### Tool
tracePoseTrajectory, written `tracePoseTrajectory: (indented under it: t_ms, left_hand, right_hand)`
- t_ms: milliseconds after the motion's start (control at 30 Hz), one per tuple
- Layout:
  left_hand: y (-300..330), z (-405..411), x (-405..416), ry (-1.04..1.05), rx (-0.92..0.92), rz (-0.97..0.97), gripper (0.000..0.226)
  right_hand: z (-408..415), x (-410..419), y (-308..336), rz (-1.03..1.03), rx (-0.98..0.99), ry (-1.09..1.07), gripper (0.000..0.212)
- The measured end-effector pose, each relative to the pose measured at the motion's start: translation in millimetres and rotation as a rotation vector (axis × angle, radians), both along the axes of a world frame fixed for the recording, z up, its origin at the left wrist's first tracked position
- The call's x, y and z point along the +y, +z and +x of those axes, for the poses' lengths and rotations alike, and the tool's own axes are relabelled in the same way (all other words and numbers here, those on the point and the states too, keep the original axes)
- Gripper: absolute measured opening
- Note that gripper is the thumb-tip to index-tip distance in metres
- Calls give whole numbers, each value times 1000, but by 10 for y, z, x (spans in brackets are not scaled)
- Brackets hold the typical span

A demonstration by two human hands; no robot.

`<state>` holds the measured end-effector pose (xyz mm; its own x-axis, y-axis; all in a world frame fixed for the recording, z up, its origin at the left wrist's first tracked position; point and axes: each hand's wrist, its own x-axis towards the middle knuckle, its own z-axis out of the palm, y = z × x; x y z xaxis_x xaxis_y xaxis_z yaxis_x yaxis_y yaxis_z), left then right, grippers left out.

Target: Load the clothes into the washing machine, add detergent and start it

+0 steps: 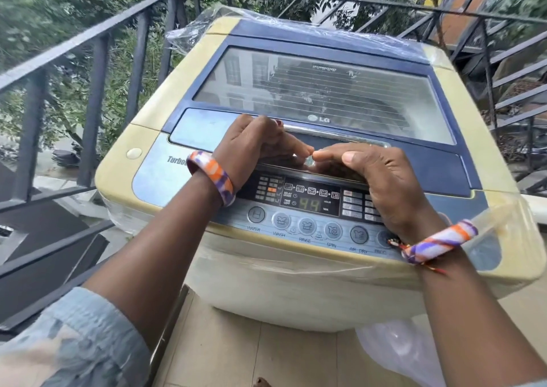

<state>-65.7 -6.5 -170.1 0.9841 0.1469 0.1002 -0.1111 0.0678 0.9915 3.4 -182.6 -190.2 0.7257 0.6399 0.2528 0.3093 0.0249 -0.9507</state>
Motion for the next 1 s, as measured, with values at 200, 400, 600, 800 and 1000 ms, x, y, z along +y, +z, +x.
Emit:
tracePoseTrajectory:
  t_ms: [200,400,600,800,1000]
  left_hand:
    - [-17,-1,-1,-4,-21,3,42]
    - [-36,-9,14,-8,-22,53,40]
    - [-50,-23,-7,116,-144,407,35]
    - [121,-136,-113,94,-258,1037,52]
    - [526,-159,-161,106,-138,1417,38]
  right_hand:
    - [2,-16,-7,-2,-7,-11,36]
    - [-34,-4,24,-22,-21,-20,36]
    - [-122,22,50,-138,-296,-103,38]
    - [-267,32,123,-402,-670,-162,32]
    - [-401,42,537,-514,-778,-232,39]
